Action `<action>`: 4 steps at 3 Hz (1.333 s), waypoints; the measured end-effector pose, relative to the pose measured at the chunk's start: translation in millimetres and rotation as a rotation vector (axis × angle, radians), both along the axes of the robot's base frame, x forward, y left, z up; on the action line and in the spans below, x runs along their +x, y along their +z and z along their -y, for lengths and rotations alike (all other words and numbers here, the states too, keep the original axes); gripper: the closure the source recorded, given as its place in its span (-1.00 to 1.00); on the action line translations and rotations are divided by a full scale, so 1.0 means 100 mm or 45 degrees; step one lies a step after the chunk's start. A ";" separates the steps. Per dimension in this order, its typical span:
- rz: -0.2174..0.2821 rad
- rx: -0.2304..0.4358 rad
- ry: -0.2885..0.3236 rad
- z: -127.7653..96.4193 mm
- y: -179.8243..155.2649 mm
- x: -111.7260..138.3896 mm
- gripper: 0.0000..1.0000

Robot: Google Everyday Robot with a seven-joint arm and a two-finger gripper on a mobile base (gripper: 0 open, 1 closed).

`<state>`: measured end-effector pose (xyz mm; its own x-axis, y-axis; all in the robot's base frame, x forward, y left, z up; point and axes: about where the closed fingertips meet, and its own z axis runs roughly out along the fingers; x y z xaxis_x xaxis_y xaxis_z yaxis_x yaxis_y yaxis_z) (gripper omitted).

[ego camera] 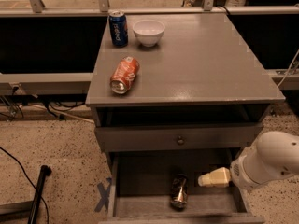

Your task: Pick orange can from middle drawer and place on counter

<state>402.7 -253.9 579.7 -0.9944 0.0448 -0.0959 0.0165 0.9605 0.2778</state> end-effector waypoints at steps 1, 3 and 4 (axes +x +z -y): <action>-0.003 0.014 -0.218 -0.02 -0.46 0.04 -1.00; 0.147 0.051 -0.411 -0.07 -0.71 0.30 -1.00; 0.102 0.071 -0.363 -0.20 -0.79 0.26 -1.00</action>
Offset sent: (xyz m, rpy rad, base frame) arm 0.0392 0.0083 -0.1065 0.0416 -0.1801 -0.4388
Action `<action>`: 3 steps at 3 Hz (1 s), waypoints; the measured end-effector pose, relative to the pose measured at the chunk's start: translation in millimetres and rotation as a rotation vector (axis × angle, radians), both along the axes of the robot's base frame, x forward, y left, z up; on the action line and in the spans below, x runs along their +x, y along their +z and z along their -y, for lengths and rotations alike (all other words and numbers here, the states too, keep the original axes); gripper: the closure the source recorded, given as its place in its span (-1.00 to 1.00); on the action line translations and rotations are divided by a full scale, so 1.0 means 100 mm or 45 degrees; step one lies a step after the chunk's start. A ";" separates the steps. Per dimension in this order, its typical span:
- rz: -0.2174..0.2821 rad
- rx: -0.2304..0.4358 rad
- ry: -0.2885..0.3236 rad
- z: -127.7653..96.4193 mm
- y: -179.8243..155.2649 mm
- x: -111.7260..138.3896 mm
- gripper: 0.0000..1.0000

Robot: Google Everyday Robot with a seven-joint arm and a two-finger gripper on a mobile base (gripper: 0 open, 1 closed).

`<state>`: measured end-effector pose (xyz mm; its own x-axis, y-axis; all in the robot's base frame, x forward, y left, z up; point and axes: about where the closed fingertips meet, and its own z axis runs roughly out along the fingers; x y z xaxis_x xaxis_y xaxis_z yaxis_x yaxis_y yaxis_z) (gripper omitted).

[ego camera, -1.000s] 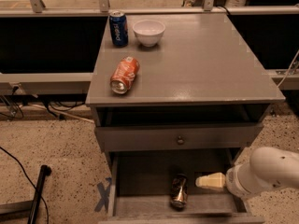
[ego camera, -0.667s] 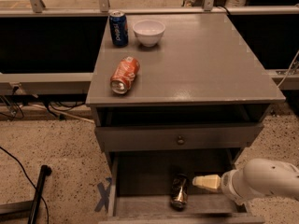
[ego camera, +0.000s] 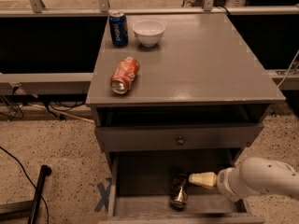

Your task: Pick orange can from middle drawer and place on counter

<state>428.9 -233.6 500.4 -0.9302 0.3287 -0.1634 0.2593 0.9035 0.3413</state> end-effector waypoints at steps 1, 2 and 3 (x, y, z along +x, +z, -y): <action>-0.061 0.049 0.015 -0.23 -0.31 0.03 -0.70; -0.082 0.081 0.009 -0.45 -0.56 0.07 -0.23; -0.086 0.056 0.003 -0.57 -0.76 0.13 0.10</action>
Offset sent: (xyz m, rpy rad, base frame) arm 0.0126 0.0694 -0.0849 0.0926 0.0757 -0.0056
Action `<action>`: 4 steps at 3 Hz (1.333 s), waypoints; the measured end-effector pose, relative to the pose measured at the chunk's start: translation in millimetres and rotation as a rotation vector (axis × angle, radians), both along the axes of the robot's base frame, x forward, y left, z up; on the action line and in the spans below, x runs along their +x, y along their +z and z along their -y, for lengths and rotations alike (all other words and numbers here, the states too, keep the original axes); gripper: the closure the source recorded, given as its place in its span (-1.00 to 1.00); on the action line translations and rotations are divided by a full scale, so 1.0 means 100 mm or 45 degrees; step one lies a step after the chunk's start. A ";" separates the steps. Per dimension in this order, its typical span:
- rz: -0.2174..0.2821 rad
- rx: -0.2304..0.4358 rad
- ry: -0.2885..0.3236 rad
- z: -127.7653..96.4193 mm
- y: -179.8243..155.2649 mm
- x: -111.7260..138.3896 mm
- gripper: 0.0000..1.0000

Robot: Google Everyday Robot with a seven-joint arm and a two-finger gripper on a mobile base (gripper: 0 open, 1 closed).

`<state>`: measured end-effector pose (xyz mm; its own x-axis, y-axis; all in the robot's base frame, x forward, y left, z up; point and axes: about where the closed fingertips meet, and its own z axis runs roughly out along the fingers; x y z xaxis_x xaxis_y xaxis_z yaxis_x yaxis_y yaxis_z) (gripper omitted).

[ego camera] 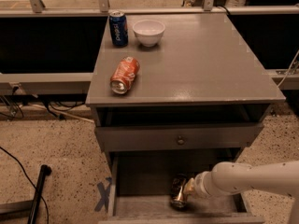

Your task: Pick orange can from middle drawer and place on counter

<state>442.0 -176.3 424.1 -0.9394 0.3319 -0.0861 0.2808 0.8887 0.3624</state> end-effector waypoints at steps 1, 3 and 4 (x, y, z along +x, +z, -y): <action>0.006 -0.057 -0.011 -0.02 -0.11 0.10 0.18; 0.010 -0.120 0.002 -0.14 -0.26 0.27 0.08; 0.017 -0.110 -0.020 -0.12 -0.26 0.30 -0.28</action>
Offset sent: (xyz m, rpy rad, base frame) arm 0.0303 0.0105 -0.0161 -0.1141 -0.0308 -0.0013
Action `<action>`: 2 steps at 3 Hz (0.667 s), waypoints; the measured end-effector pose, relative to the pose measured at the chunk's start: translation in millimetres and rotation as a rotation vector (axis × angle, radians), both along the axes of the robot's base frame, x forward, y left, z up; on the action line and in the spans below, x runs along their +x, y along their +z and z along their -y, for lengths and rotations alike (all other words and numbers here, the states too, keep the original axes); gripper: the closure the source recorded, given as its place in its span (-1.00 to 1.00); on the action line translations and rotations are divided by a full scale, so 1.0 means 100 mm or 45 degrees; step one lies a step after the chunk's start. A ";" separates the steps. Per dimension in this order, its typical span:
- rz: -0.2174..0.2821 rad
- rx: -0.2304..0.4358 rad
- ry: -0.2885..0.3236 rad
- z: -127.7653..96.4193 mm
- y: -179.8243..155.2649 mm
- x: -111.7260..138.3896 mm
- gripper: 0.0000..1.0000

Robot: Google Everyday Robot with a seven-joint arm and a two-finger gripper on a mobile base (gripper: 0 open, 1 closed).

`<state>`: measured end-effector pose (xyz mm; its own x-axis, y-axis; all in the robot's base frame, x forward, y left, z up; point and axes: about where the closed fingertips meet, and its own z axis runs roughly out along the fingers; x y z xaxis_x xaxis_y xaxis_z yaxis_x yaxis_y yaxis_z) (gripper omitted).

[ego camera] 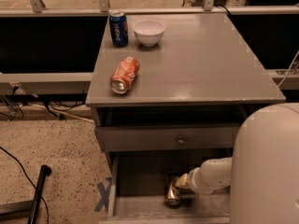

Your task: Pick orange can from middle drawer and place on counter

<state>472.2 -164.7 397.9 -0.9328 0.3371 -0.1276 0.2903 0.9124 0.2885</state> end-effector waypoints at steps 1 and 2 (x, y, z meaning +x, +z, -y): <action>-0.011 0.132 0.058 -0.20 0.05 0.15 -0.78; -0.014 0.268 0.038 -0.10 0.18 0.11 -0.78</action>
Offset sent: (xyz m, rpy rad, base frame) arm -0.0049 -0.0517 0.0378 0.3388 0.0032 -0.0850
